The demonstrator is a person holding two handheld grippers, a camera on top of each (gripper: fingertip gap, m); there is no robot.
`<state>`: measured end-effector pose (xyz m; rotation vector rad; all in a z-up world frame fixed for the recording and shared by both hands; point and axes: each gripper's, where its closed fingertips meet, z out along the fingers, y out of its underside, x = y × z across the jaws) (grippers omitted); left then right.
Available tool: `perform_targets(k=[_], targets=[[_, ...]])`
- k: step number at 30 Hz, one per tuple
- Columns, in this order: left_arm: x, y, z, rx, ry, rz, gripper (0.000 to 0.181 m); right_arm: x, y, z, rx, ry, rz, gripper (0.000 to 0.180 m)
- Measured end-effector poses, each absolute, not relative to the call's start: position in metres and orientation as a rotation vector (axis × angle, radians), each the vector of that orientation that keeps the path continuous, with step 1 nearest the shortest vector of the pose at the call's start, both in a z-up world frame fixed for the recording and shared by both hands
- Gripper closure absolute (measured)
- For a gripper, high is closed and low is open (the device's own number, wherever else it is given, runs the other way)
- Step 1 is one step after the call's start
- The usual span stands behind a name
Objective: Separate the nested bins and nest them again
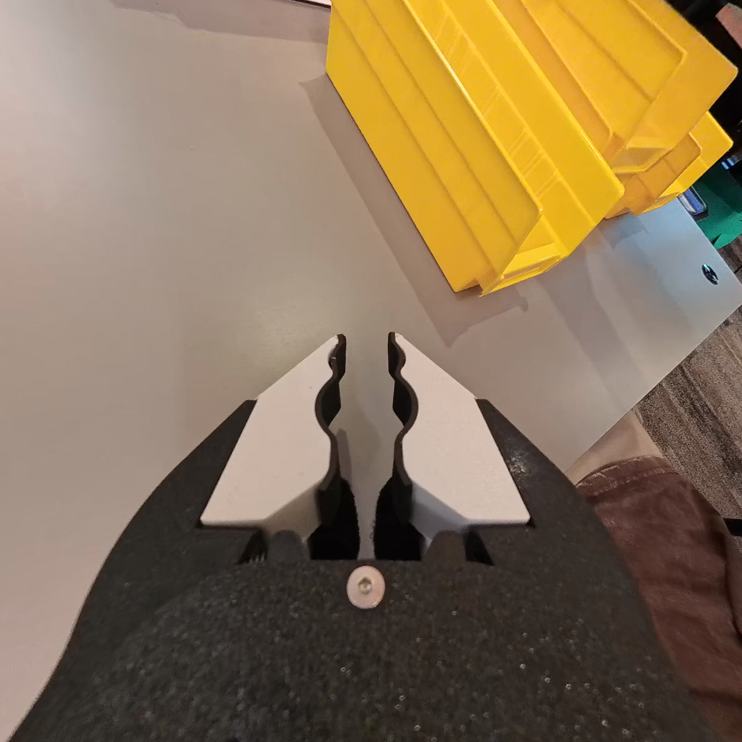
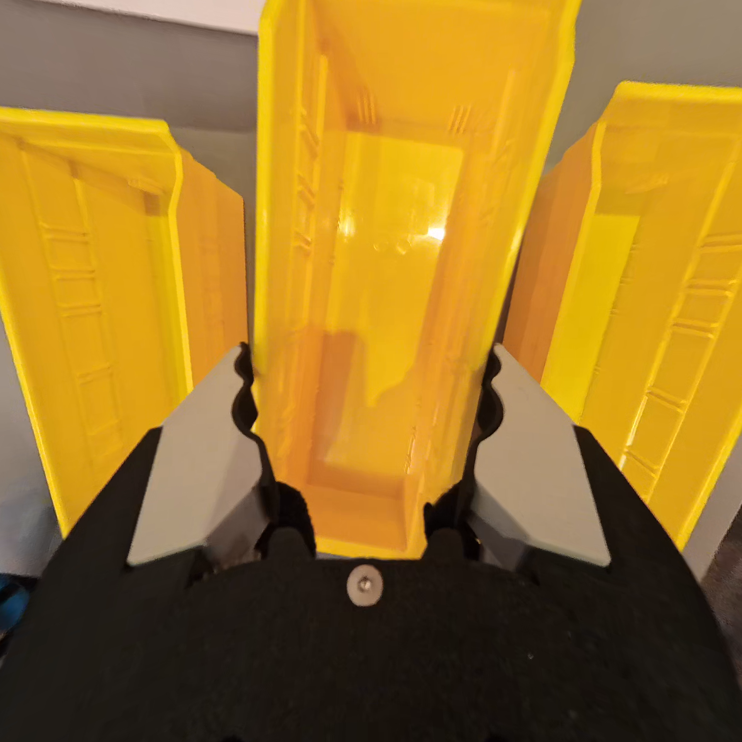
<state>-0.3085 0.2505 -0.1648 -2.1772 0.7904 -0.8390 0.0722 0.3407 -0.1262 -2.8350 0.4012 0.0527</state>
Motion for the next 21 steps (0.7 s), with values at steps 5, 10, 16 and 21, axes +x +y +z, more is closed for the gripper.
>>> perform_targets(k=[5, 10, 16, 21], targets=[[-0.306, 0.250, -0.166, -2.179, 0.798, -0.846, 0.162, 0.072, 0.342, -0.122, -2.737, 0.437, 0.075, 0.083], [-0.306, 0.250, -0.165, -2.177, 0.797, -0.845, 0.162, 0.071, 0.344, -0.107, -2.644, 0.442, 0.080, 0.083], [-0.305, 0.249, -0.165, -2.174, 0.808, -0.839, 0.162, 0.072, 0.346, -0.120, -2.596, 0.436, 0.078, 0.082], [-0.306, 0.249, -0.166, -2.180, 0.806, -0.841, 0.163, 0.070, 0.344, -0.134, -2.622, 0.402, 0.055, 0.080]])
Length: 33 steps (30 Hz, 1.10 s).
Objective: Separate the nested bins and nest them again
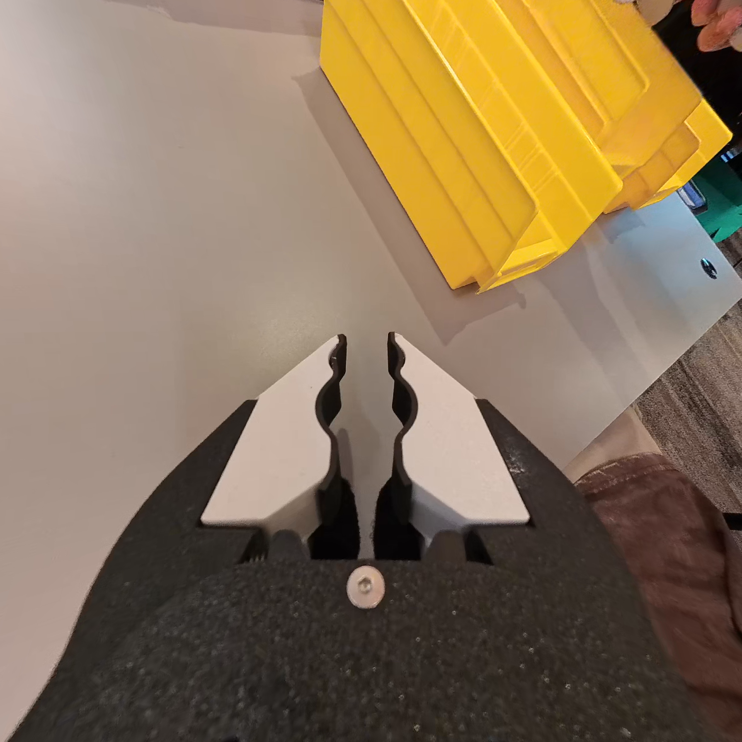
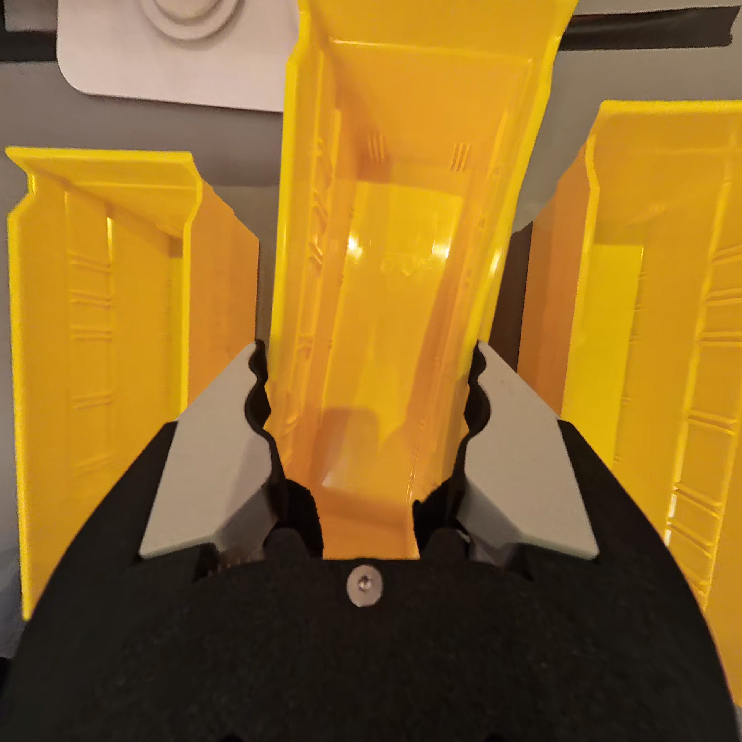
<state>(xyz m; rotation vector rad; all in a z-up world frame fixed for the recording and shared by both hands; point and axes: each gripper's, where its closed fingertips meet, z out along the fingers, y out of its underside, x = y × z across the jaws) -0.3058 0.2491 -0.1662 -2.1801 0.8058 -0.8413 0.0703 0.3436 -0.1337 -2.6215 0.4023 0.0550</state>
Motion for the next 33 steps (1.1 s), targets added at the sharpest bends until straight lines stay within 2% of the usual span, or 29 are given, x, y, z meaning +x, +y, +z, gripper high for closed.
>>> perform_targets(k=[8, 12, 16, 19, 21, 23, 25, 27, 29, 33], targets=[[-0.304, 0.247, -0.167, -2.177, 0.825, -0.829, 0.163, 0.063, 0.343, -0.137, -2.774, 0.263, 0.084, 0.078], [-0.303, 0.244, -0.167, -2.179, 0.834, -0.831, 0.163, 0.053, 0.340, -0.138, -2.821, 0.192, 0.079, 0.053], [-0.309, 0.243, -0.169, -2.191, 0.820, -0.848, 0.161, 0.037, 0.343, -0.077, -2.509, 0.152, 0.286, 0.052], [-0.315, 0.245, -0.170, -2.203, 0.795, -0.864, 0.161, 0.076, 0.304, -0.018, -2.226, 0.137, 0.145, 0.069], [-0.317, 0.247, -0.170, -2.210, 0.772, -0.877, 0.161, 0.128, 0.257, -0.005, -2.070, 0.183, -0.068, 0.086], [-0.317, 0.248, -0.168, -2.211, 0.750, -0.898, 0.161, 0.172, 0.208, -0.020, -1.960, 0.239, -0.177, 0.102], [-0.314, 0.248, -0.167, -2.212, 0.740, -0.920, 0.161, 0.177, 0.173, -0.059, -1.962, 0.295, -0.027, 0.100], [-0.310, 0.248, -0.168, -2.217, 0.746, -0.924, 0.161, 0.141, 0.157, -0.080, -1.926, 0.286, 0.204, 0.092], [-0.305, 0.250, -0.168, -2.210, 0.763, -0.906, 0.161, 0.102, 0.156, -0.094, -1.910, 0.233, 0.203, 0.097], [-0.297, 0.255, -0.168, -2.196, 0.806, -0.854, 0.161, 0.067, 0.181, -0.113, -1.954, 0.282, 0.081, 0.131]])
